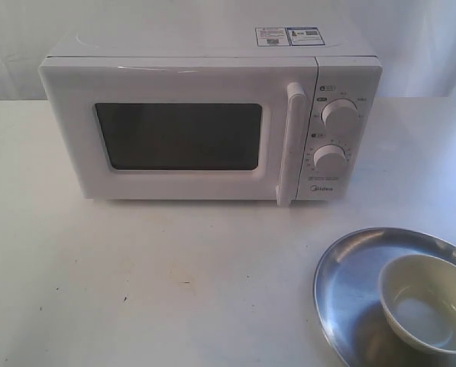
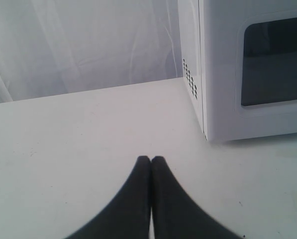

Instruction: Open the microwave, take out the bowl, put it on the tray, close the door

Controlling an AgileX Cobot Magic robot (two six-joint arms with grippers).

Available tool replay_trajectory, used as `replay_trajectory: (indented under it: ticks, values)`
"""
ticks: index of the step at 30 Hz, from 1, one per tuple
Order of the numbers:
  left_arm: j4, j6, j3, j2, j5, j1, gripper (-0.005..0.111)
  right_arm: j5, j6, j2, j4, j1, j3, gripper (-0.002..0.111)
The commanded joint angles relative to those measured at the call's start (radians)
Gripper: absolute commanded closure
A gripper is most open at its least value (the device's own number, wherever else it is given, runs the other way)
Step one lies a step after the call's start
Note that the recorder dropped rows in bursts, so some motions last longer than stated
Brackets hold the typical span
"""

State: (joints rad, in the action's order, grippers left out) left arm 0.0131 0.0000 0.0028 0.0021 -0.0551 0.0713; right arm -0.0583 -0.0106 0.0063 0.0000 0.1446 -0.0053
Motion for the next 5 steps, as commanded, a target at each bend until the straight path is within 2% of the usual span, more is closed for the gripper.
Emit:
replay_trajectory:
  ticks: [1, 5]
  values:
    - [-0.006, 0.0, -0.003, -0.002, 0.003, -0.002, 0.107, -0.001, 0.011, -0.006, 0.0, -0.004, 0.005, 0.108]
    - [-0.006, 0.0, -0.003, -0.002, 0.003, -0.002, 0.107, -0.001, 0.011, -0.006, 0.0, -0.004, 0.005, 0.108]
